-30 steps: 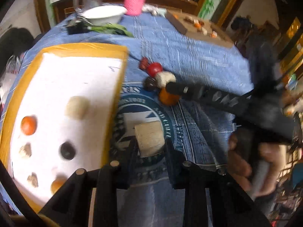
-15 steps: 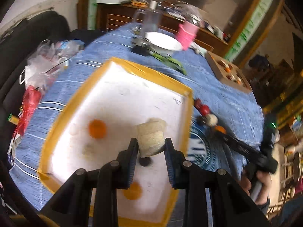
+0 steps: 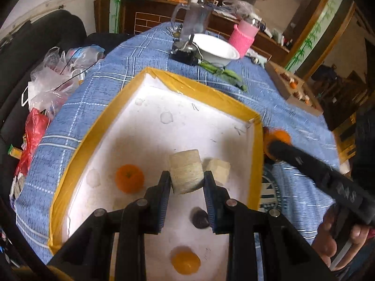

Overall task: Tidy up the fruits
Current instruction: 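Carry both pieces into the tray and open both tools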

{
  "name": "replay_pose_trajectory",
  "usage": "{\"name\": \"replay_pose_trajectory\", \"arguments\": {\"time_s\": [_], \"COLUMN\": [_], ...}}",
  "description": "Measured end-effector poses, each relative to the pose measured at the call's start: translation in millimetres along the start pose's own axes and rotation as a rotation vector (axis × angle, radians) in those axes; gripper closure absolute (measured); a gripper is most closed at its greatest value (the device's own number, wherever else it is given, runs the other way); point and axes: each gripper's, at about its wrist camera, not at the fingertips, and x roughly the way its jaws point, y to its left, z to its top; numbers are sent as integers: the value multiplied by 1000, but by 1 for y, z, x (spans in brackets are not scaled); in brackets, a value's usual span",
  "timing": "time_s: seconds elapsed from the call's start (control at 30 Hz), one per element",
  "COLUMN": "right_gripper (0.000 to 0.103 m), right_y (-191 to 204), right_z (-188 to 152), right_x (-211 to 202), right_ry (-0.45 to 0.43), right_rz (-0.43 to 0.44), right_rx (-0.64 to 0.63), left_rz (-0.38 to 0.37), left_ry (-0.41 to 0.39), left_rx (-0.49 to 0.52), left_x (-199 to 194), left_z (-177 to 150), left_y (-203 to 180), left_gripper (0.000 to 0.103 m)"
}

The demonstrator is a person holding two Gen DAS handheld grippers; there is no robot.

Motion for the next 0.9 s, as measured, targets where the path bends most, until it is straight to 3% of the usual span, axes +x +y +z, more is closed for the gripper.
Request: {"name": "replay_pose_trajectory", "arguments": {"time_s": [0.23, 0.37, 0.7, 0.8, 0.9], "right_gripper": [70, 70, 69, 64, 50], "right_y": [-9, -2, 17, 20, 18], "right_z": [15, 10, 4, 3, 5], "right_x": [63, 75, 93, 94, 89], "right_ry": [41, 53, 91, 92, 78], "right_rz": [-129, -157, -300, -294, -202], "right_rx": [35, -19, -168, -181, -149], "left_rz": [62, 107, 106, 89, 59], "left_ry": [63, 74, 78, 72, 72], "left_rx": [43, 78, 89, 82, 59], "left_x": [29, 37, 45, 44, 43], "left_z": [-8, -11, -12, -12, -12], "left_y": [-7, -12, -11, -9, -4], "left_gripper": [72, 72, 72, 71, 70]}}
